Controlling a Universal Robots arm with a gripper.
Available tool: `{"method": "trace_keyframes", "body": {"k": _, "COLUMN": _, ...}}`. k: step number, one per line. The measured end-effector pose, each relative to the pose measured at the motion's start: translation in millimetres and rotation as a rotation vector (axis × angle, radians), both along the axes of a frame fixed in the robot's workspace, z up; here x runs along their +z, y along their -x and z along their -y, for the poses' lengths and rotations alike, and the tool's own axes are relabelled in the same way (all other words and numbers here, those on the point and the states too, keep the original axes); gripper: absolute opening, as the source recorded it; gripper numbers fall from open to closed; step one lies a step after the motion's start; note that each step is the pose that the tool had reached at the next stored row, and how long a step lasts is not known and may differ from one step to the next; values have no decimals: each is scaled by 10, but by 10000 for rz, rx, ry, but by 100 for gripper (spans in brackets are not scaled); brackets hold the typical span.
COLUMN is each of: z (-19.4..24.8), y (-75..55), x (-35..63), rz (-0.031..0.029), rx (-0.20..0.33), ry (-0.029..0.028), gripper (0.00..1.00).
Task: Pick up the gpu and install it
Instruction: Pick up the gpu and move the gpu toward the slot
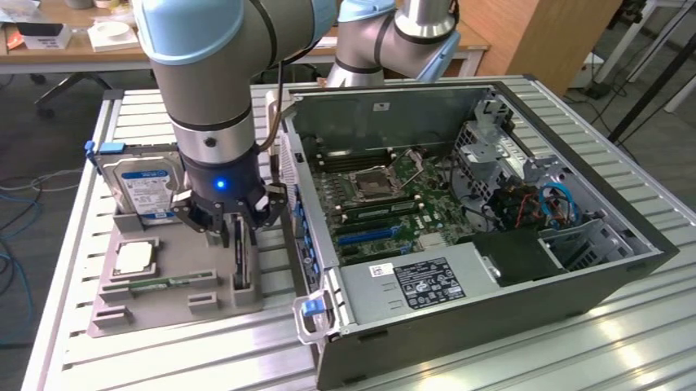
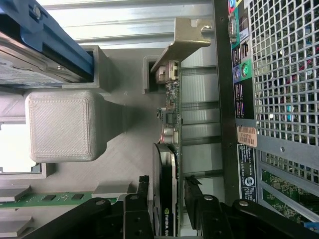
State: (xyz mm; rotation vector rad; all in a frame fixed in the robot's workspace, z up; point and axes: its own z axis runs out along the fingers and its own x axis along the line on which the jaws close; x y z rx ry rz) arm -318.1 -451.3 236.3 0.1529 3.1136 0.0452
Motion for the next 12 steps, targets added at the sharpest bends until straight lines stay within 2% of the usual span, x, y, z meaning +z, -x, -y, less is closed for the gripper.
{"method": "trace_keyframes", "body": {"k": 2, "z": 0, "y": 0, "x": 0, "rz": 0, "rx": 0, "ry": -1, "gripper": 41}}
{"method": "trace_keyframes", "body": {"k": 3, "z": 0, "y": 0, "x": 0, "rz": 0, "rx": 0, "ry": 0, "gripper": 35}}
{"method": "trace_keyframes", "body": {"k": 12, "z": 0, "y": 0, "x": 0, "rz": 0, "rx": 0, "ry": -1, "gripper": 35}}
